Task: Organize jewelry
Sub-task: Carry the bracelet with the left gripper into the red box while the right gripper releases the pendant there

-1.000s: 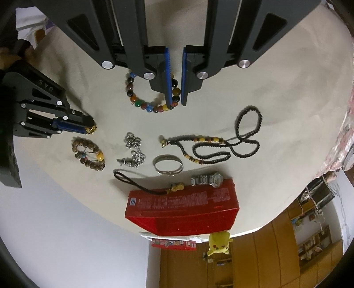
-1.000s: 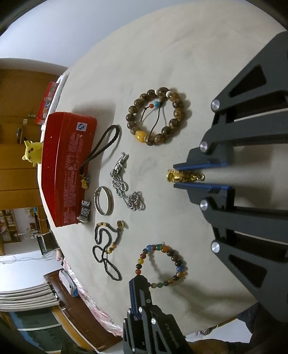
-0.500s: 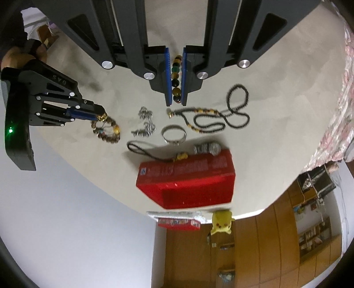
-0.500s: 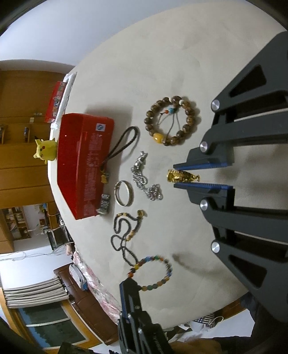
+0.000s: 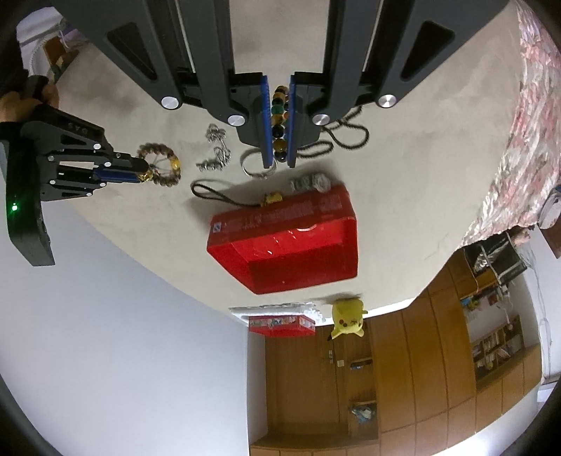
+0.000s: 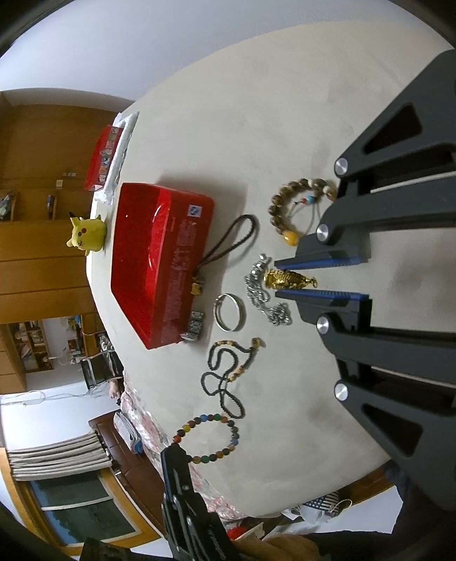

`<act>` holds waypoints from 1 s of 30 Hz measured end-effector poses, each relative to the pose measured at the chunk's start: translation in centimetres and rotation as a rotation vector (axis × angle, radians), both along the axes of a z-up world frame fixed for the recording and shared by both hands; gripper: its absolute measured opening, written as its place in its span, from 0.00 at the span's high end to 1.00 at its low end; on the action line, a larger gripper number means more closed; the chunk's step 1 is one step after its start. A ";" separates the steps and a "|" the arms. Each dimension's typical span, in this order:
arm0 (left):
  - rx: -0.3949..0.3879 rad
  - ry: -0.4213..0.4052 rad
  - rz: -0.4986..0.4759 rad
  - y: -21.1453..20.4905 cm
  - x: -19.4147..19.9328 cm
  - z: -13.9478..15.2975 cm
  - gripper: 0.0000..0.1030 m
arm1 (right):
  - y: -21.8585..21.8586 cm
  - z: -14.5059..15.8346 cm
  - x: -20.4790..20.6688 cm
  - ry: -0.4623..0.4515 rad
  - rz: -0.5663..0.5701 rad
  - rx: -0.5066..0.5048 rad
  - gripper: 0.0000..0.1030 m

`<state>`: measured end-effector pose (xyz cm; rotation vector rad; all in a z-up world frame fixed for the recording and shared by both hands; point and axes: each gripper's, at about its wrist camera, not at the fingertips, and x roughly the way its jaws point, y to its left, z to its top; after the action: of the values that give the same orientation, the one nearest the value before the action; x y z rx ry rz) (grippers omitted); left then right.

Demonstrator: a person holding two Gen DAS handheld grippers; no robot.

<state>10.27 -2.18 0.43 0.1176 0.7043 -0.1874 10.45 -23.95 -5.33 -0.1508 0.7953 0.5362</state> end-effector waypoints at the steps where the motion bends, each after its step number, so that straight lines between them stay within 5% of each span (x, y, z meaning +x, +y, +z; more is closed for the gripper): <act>1: 0.001 -0.005 -0.001 0.2 0.4 0.3 0.93 | -0.1 0.3 0.3 0.000 0.004 -0.002 0.91; 16: 0.014 -0.035 -0.039 0.9 6.9 3.5 0.93 | 0.4 4.6 8.4 0.006 0.043 -0.020 0.91; 30: 0.022 0.017 -0.016 1.4 16.6 2.8 0.93 | 4.7 3.1 17.9 0.066 0.072 -0.081 0.91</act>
<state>26.86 -0.79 3.28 0.1434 0.7226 -0.1962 28.32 -19.27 -2.26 -0.2382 0.8786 0.5792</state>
